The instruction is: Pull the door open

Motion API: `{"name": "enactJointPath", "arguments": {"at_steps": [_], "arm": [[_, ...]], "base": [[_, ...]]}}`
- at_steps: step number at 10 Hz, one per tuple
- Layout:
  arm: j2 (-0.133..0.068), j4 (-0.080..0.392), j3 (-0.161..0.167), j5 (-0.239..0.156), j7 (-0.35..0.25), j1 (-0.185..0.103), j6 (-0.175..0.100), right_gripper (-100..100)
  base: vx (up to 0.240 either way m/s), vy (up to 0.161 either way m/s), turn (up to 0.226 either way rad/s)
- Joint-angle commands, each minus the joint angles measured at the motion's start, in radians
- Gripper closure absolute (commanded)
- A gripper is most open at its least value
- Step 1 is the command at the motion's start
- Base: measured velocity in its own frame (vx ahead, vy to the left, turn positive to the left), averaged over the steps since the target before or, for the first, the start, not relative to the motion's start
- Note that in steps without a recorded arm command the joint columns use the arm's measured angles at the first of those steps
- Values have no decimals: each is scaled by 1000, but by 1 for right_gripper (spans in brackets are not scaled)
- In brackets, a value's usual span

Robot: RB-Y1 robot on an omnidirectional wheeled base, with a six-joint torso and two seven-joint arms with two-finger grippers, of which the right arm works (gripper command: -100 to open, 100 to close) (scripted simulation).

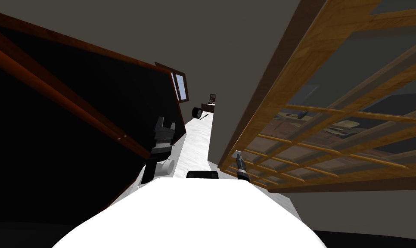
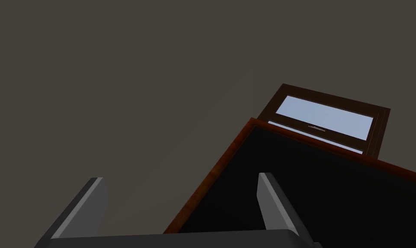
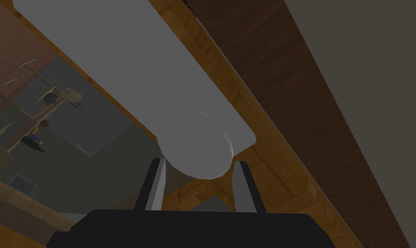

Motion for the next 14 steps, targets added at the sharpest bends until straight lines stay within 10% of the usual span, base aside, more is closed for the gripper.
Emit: {"name": "enactJointPath", "arguments": {"at_steps": [1, 14], "arm": [[20, -4, 29, 2, -42, 0, 16, 100], [10, 9, 33, -17, -124, -10, 14, 100]], "base": [[-19, 2, 47], [-12, -1, 13]]}}
